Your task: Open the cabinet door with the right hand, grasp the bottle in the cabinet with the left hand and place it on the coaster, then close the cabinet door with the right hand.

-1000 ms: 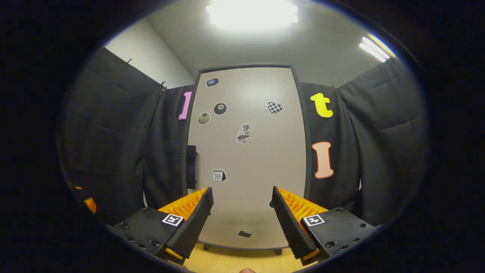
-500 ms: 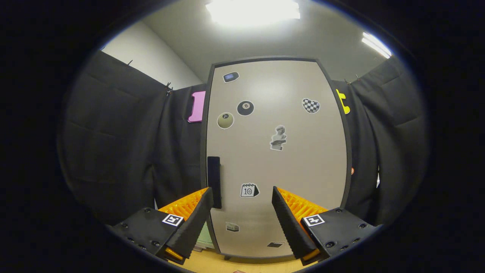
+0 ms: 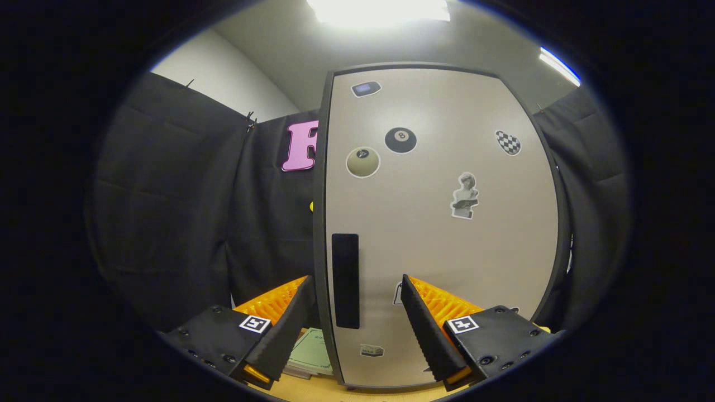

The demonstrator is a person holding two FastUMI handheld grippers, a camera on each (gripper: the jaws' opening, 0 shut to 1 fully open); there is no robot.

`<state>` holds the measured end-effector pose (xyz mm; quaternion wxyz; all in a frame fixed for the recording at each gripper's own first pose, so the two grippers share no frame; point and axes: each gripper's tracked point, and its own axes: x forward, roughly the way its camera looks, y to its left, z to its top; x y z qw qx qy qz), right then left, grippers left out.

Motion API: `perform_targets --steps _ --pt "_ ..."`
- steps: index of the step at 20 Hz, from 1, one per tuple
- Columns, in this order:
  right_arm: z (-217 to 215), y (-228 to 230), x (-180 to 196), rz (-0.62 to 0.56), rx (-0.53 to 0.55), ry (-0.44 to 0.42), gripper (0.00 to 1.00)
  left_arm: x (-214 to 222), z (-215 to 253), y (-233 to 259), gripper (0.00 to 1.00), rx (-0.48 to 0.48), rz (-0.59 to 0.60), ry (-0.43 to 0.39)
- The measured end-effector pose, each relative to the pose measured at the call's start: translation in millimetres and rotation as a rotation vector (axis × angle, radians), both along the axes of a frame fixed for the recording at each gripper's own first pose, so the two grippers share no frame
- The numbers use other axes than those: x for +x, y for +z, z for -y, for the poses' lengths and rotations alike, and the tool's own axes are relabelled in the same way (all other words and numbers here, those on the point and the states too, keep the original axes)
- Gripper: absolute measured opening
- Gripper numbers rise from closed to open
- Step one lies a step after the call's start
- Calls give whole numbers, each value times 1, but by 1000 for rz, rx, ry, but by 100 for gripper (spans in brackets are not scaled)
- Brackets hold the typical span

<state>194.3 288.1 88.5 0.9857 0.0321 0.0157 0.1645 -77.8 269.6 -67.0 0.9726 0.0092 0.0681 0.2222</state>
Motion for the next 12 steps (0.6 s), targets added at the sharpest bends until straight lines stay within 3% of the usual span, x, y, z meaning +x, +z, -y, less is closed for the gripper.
perform_targets --steps 1,6,7,10,12 --pt "-5 -5 6 -19 1 1 98 0 -2 -3 77 0 -3 1" --pt "-28 -16 24 -71 -15 4 84 -2 -4 -12 80 -12 -25 6" --pt "-29 -19 28 -82 -25 -4 70 -3 -6 -15 80 -14 -27 7" --pt "-32 -31 43 -132 -54 -33 69 -6 -13 -17 80 -11 -27 12" --pt "-25 -33 42 -140 -56 -71 49 -9 -17 -16 77 -10 -28 12"
